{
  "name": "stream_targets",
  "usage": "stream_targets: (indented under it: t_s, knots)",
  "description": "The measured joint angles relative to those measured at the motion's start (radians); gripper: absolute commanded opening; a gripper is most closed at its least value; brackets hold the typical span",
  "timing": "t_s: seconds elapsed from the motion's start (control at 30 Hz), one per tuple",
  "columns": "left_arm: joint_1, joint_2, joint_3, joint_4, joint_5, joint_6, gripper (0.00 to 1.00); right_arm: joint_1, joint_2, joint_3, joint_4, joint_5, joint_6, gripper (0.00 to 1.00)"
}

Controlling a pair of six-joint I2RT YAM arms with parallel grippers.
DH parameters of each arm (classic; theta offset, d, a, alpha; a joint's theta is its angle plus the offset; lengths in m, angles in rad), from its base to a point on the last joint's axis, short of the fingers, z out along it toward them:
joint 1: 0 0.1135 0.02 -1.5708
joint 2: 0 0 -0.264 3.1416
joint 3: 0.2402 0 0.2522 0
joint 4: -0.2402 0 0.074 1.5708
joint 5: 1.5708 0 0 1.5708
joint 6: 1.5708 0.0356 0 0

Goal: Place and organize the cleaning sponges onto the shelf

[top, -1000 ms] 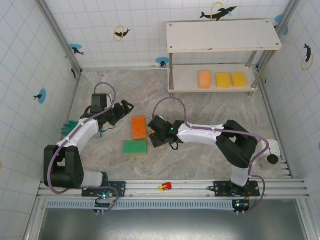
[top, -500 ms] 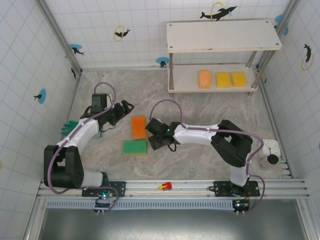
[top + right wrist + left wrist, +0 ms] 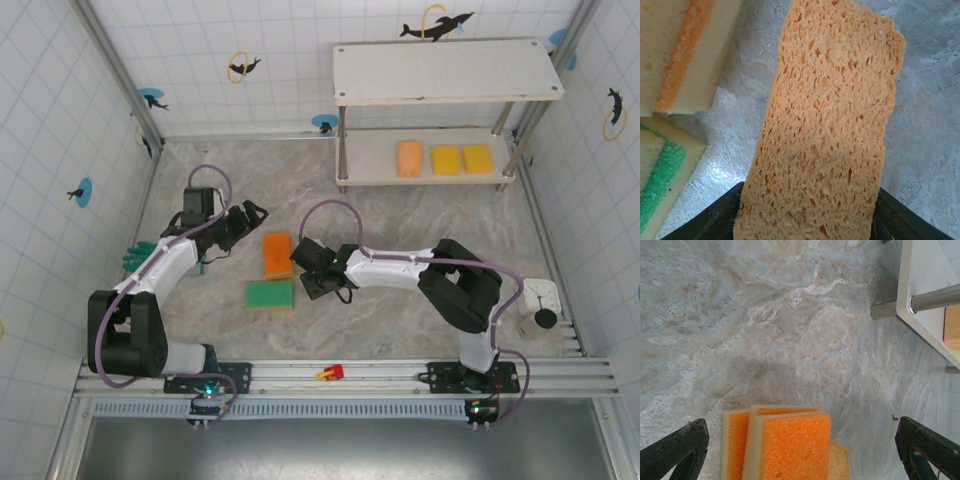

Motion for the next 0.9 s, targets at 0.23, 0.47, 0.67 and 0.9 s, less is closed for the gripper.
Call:
stream_targets:
  t_s: [0.23, 0.47, 0.67, 0.9]
  knots:
    - [0.000, 0.000, -0.005, 0.001, 0.000, 0.000, 0.97, -0.002, 0.000, 0.000, 0.001, 0.008, 0.000, 0.52]
    - [0.000, 0.004, -0.013, 0.001, 0.000, 0.000, 0.97, -0.017, 0.000, -0.002, 0.010, 0.008, 0.001, 0.49]
    - [0.000, 0.012, -0.013, 0.001, 0.000, 0.000, 0.97, -0.050, -0.027, -0.044, 0.038, 0.011, 0.009, 0.47]
    - [0.000, 0.015, -0.013, 0.002, 0.000, 0.000, 0.97, -0.103, -0.073, -0.093, 0.047, 0.030, 0.007, 0.48]
